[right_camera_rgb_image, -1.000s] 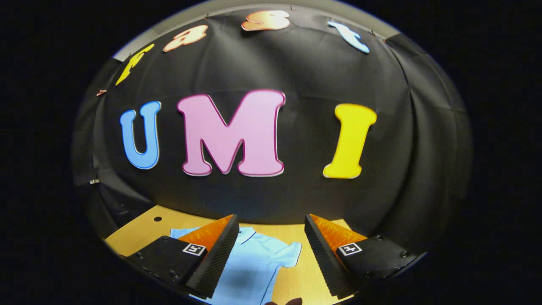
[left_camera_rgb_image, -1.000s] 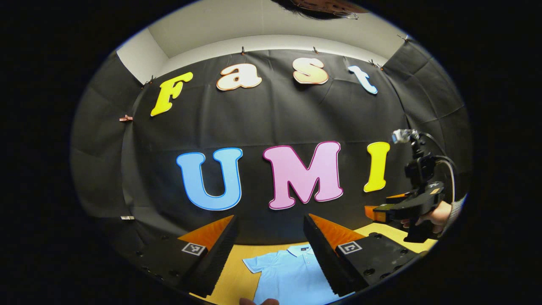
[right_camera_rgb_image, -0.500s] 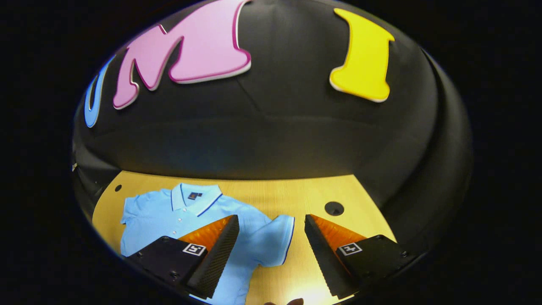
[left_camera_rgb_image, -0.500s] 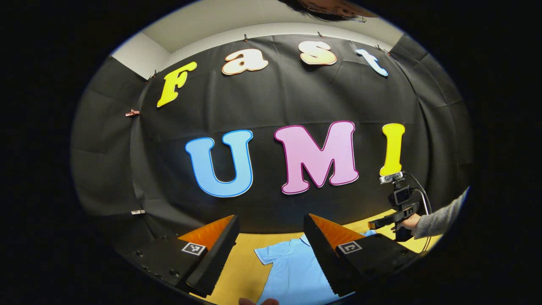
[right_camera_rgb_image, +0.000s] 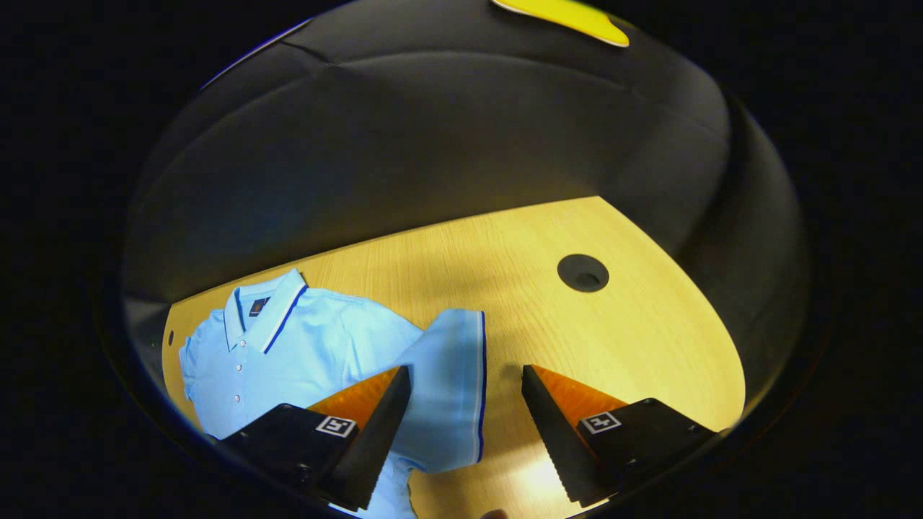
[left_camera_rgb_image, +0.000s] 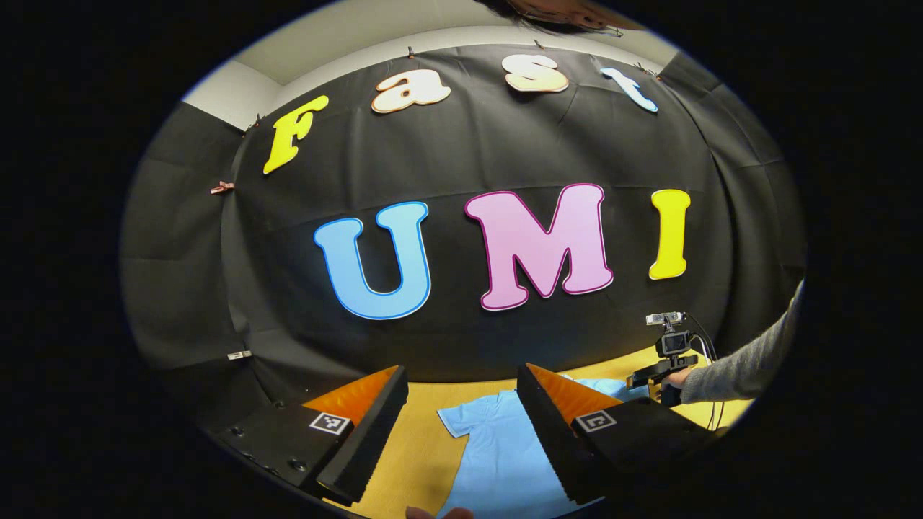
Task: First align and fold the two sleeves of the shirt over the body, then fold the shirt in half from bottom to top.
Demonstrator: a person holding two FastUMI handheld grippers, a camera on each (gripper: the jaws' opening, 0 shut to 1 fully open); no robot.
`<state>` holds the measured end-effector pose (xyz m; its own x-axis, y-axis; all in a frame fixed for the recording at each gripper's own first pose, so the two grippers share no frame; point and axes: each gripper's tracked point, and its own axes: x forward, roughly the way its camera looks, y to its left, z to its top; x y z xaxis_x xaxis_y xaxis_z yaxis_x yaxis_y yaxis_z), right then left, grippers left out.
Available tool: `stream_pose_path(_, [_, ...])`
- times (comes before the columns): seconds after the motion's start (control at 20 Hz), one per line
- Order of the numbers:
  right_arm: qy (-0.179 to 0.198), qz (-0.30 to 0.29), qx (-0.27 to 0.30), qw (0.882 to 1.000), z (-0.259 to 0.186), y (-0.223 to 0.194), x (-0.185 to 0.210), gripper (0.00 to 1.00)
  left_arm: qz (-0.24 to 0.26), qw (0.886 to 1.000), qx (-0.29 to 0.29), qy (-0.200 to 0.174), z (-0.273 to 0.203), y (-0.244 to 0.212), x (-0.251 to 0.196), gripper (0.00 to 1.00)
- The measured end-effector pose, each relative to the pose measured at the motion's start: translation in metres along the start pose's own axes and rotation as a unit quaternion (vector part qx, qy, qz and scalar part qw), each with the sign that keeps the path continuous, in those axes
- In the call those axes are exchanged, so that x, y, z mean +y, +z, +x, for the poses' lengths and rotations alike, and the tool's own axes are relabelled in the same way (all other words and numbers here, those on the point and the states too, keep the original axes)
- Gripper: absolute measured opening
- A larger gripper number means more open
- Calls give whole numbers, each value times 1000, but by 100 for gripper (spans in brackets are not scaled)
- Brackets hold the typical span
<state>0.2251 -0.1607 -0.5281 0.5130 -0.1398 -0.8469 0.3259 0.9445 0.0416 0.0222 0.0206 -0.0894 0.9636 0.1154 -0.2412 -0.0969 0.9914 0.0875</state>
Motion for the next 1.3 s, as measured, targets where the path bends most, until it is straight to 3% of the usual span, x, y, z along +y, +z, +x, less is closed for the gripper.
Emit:
stream_pose_path(0.1, [-7,5,-3,1000,4,5,-3,88,2,1000,3,3,0,-3,2,97])
stream_pose_path(0.15, [-9,9,-2,1000,6,4,-2,78,2,1000,6,4,0,-4,4,97])
stream_pose_path(0.3, [-27,17,6,999,8,3,-6,46,0,1000,12,10,0,-9,9,97])
stream_pose_path(0.35, [-27,19,10,999,7,1,-3,27,-1,1000,13,12,0,-9,10,97])
stream_pose_path(0.4, [-27,16,10,999,6,2,-1,25,-1,1000,14,13,-1,-10,12,97])
stream_pose_path(0.45, [-29,6,6,1000,6,2,-1,13,-1,1000,14,14,0,-11,13,97])
stream_pose_path(0.5, [-31,-7,3,999,0,6,0,13,-1,1000,15,14,0,-11,15,97])
stream_pose_path(0.6, [-25,-39,-18,999,-2,16,12,0,-3,1000,15,15,-2,-12,17,97])
stream_pose_path(0.65, [-17,-51,-31,998,-9,24,21,6,-4,1000,14,15,-2,-14,17,97])
stream_pose_path(1.0, [81,-117,-85,986,-61,53,136,6,-16,1000,14,23,-6,-16,35,97])
stream_pose_path(1.3, [151,-190,-71,968,-86,8,233,6,-20,999,17,38,-15,-20,56,98])
